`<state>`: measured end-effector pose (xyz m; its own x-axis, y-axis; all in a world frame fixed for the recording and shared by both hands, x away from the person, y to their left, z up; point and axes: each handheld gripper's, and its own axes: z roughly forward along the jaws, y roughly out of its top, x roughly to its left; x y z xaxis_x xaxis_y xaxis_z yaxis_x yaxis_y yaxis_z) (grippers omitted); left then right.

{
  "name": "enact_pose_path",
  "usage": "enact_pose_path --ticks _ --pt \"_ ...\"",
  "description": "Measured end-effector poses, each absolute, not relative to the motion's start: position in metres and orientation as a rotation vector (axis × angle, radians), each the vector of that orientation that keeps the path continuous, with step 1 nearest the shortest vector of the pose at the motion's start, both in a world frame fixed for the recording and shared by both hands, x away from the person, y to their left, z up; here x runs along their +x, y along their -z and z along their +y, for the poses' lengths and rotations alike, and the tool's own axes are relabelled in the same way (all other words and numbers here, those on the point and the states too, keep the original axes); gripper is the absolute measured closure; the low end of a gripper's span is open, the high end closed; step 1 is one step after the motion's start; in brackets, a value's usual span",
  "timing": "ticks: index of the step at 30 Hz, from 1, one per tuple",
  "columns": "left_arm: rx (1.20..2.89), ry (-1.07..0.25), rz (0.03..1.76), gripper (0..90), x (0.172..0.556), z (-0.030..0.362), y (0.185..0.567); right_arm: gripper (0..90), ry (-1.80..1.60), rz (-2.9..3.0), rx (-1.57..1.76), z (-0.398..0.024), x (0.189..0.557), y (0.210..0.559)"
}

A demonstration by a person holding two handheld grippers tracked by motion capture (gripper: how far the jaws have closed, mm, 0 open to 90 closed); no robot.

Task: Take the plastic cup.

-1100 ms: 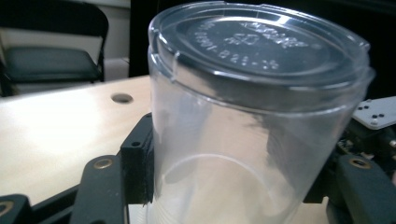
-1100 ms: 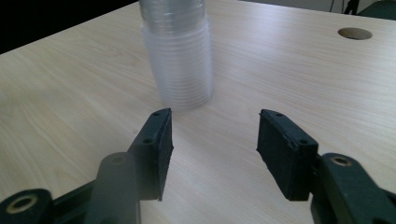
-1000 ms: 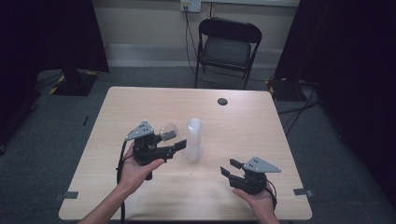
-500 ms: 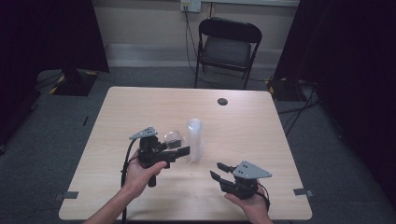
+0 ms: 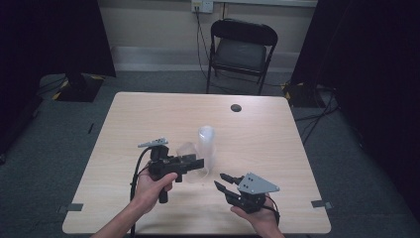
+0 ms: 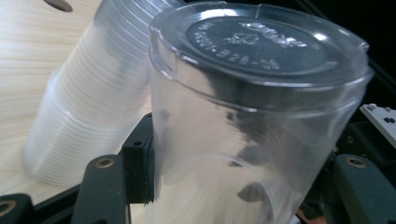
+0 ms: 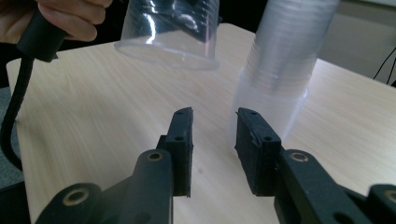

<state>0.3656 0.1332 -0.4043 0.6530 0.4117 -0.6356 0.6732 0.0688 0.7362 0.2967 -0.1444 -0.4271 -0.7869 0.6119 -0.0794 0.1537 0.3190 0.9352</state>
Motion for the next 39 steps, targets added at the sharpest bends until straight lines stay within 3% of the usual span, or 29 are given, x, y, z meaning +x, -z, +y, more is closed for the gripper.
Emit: enact_pose_path --ticks 16,39 --pt "1.481 0.408 0.994 38.3 0.372 0.137 0.414 66.9 -1.482 2.122 0.586 -0.120 0.305 0.424" --pt "1.440 0.501 0.966 38.2 0.364 0.123 0.418 72.6 -1.529 1.993 0.571 -0.109 0.314 0.428"
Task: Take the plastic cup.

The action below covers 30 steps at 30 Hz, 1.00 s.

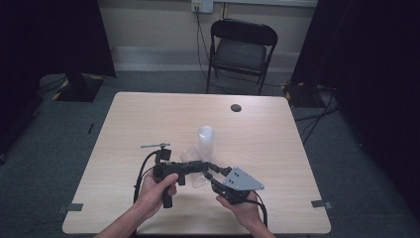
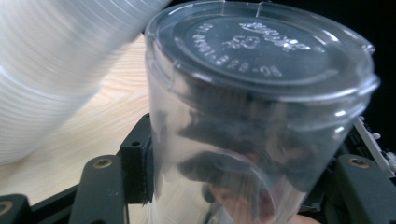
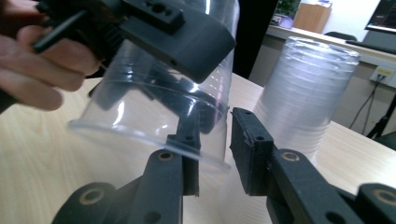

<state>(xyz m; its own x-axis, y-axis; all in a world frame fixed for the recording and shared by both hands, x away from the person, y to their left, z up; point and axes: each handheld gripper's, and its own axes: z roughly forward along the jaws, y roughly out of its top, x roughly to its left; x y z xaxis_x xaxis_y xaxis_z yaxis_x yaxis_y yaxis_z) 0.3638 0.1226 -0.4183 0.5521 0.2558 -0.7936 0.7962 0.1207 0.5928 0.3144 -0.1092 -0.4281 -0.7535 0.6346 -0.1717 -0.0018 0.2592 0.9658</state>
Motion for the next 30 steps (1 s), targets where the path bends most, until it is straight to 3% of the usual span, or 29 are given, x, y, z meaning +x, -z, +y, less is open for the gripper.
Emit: enact_pose_path --ticks 16,19,30 --pt "1.447 0.540 0.938 37.6 0.3568 0.1116 0.4225 77.8 -1.551 1.891 0.530 -0.1073 0.3089 0.4273" --pt "1.447 0.508 0.932 34.1 0.3567 0.1121 0.4222 83.8 -1.520 1.874 0.542 -0.1091 0.3070 0.4259" --pt "1.454 0.441 0.918 23.4 0.3571 0.1135 0.4225 88.8 -1.509 1.879 0.539 -0.1098 0.3057 0.4263"
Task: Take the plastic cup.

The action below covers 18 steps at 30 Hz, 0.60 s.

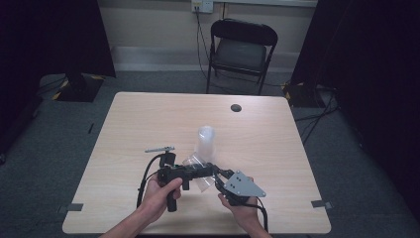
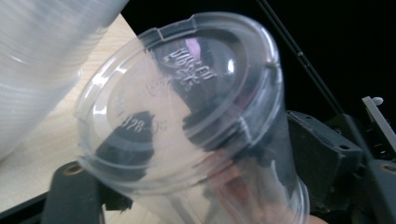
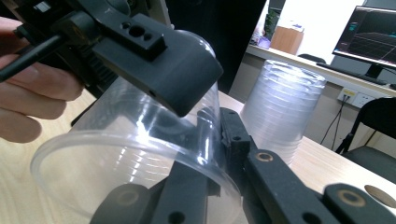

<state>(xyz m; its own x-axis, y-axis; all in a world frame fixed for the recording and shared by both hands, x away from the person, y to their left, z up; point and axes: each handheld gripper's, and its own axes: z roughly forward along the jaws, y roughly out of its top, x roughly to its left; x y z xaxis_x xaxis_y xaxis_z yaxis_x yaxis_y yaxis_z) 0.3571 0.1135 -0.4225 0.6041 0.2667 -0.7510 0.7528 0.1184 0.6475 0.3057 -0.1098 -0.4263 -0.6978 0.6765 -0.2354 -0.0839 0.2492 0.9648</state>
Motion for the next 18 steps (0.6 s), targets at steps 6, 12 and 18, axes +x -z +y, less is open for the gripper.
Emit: enact_pose_path --ticks 6,12,18 --pt "1.453 0.428 0.911 21.2 0.357 0.113 0.422 89.8 -1.516 1.886 0.541 -0.110 0.306 0.426" --pt "1.453 0.408 0.864 16.9 0.355 0.116 0.420 90.0 -1.509 1.865 0.574 -0.115 0.306 0.424" --pt "1.470 0.386 0.842 15.9 0.354 0.116 0.420 90.0 -1.511 1.866 0.605 -0.122 0.307 0.421"
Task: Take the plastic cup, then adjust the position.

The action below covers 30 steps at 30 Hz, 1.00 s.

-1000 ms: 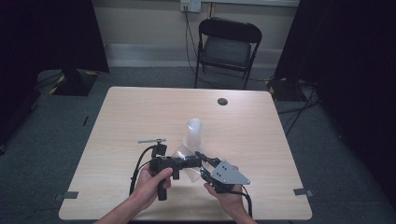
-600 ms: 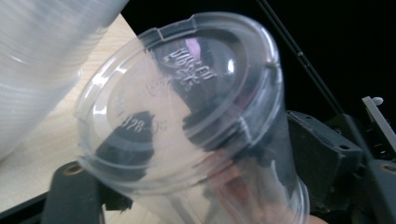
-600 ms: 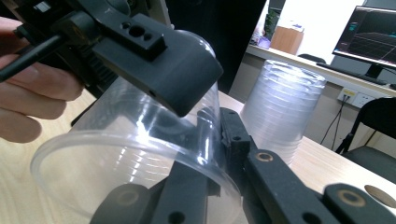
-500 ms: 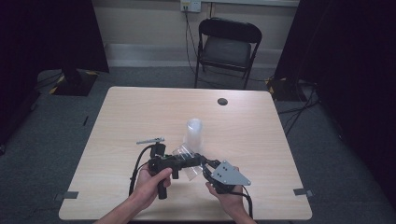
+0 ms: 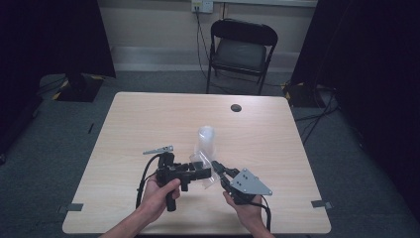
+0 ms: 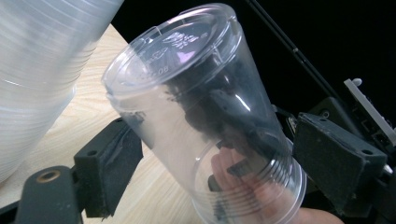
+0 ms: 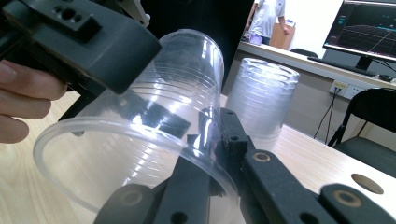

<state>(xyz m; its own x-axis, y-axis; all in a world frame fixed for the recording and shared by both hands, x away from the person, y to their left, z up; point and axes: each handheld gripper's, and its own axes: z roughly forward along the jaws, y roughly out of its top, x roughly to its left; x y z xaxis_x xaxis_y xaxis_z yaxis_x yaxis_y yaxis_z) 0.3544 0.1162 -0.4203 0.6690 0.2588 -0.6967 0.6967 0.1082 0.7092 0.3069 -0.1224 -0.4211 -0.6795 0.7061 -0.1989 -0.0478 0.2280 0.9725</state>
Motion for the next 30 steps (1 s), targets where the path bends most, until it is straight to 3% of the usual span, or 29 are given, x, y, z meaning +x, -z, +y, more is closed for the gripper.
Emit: enact_pose_path --ticks 8,30 --pt "1.506 0.345 0.823 15.9 0.356 0.120 0.422 90.0 -1.525 1.892 0.684 -0.131 0.313 0.418" --pt "1.722 -0.028 0.679 19.4 0.350 0.125 0.422 90.0 -1.522 2.104 0.899 -0.164 0.326 0.412"
